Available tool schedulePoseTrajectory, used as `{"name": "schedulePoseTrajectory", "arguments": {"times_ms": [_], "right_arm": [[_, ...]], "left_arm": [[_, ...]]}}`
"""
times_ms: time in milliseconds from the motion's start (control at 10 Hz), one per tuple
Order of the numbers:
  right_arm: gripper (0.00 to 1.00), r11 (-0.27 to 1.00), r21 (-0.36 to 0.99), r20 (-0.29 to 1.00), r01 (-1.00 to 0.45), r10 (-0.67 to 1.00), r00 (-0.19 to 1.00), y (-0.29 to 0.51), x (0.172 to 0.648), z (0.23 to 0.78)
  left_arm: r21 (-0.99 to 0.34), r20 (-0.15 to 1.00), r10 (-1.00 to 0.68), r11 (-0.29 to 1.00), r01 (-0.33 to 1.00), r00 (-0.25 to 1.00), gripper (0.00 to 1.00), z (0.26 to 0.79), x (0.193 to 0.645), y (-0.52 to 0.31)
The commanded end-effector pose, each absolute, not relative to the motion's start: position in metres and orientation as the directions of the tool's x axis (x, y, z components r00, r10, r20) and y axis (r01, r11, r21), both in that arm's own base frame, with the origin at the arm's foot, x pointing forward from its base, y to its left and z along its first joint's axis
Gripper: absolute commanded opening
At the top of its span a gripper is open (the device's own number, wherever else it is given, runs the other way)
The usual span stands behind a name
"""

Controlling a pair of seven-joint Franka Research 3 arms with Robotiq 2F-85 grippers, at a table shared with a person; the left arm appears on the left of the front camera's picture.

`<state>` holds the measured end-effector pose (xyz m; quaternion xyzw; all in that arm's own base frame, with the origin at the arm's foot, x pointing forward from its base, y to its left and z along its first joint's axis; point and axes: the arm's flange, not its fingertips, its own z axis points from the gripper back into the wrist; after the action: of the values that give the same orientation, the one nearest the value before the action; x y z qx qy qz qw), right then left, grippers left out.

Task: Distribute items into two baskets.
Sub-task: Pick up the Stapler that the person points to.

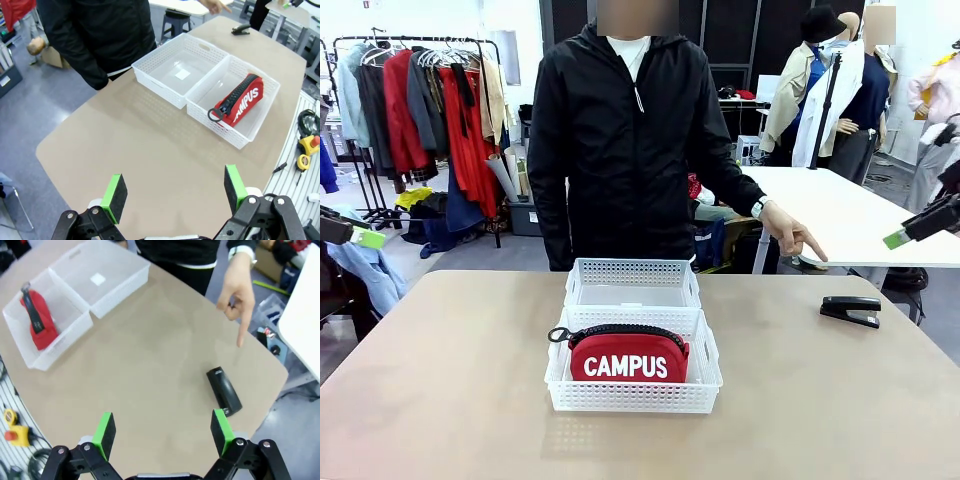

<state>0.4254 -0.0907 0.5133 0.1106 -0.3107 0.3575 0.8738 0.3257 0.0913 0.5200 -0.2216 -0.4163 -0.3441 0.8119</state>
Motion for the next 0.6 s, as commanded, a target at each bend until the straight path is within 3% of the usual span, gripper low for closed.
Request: {"name": "schedulePoseTrajectory", "arguments": {"times_ms": [0, 500], "right_arm": [[1.00, 0.633, -0.099, 0.544, -0.768, 0.681, 0.490, -0.098, 0.468, 0.494], [1.00, 0.479, -0.119, 0.361, -0.870, 0.837, 0.412, -0.107, 0.525, 0.448]], "left_arm": [[-0.066, 0.840, -0.373, 0.652, 0.756, 0.395, 1.00, 0.520, 0.328, 0.092], [-0.066, 0.840, -0.373, 0.652, 0.756, 0.395, 1.00, 0.520, 0.328, 0.092]]}}
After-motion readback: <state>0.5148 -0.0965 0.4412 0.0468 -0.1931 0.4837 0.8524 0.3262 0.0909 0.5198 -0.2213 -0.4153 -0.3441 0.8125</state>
